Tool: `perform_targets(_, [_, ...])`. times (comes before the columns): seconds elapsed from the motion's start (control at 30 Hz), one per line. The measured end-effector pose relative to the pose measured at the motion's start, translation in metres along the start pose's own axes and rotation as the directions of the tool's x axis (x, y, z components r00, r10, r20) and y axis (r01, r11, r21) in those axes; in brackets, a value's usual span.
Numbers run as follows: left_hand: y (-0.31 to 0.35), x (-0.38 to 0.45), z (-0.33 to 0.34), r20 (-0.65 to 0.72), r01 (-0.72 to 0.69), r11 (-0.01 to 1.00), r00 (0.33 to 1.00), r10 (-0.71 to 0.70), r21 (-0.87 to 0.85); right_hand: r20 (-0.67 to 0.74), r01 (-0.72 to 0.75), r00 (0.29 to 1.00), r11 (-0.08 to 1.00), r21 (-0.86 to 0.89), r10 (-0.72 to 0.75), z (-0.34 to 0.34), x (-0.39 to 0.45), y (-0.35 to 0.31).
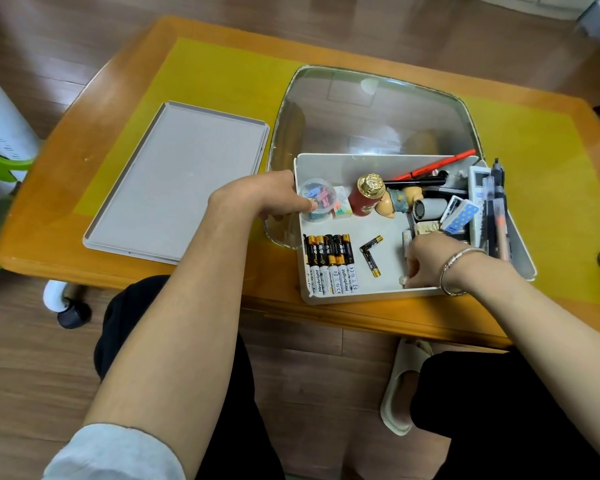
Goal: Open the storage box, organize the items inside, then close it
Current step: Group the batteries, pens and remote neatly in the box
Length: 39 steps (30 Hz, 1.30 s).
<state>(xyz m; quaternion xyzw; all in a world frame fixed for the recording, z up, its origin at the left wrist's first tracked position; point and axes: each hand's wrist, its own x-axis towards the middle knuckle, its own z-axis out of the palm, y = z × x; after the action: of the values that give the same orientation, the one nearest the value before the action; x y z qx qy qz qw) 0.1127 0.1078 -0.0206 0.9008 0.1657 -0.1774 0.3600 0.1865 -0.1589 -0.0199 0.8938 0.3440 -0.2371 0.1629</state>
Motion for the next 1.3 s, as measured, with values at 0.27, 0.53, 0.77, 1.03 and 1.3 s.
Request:
perform_targets(0.27, [0.000,-0.001,-0.001,0.014,0.005,1.000,1.000,-0.005,-0.005,-0.183,0.059,0.982,0.843,0.535,0.048,-0.016,-0.002,-0.015])
perform_targets(0.53, [0.001,-0.002,-0.001,0.016,0.007,1.000,1.000,-0.007,-0.005,-0.163,0.004,0.979,0.795,0.607,0.119,-0.012,0.014,-0.031])
perform_targets(0.77, [0.001,-0.002,-0.001,0.017,0.007,1.000,1.000,-0.007,-0.010,-0.119,0.043,0.983,0.450,0.892,0.141,-0.008,0.019,-0.043])
perform_targets(1.03, [0.001,-0.001,0.000,0.008,0.005,1.000,1.000,-0.005,0.001,-0.148,-0.070,0.949,0.643,0.763,0.278,-0.006,0.022,-0.031])
perform_targets(1.3, [0.000,-0.001,-0.001,0.006,0.000,1.000,1.000,0.000,-0.007,-0.051,-0.052,0.983,0.530,0.847,0.177,0.001,0.023,-0.050])
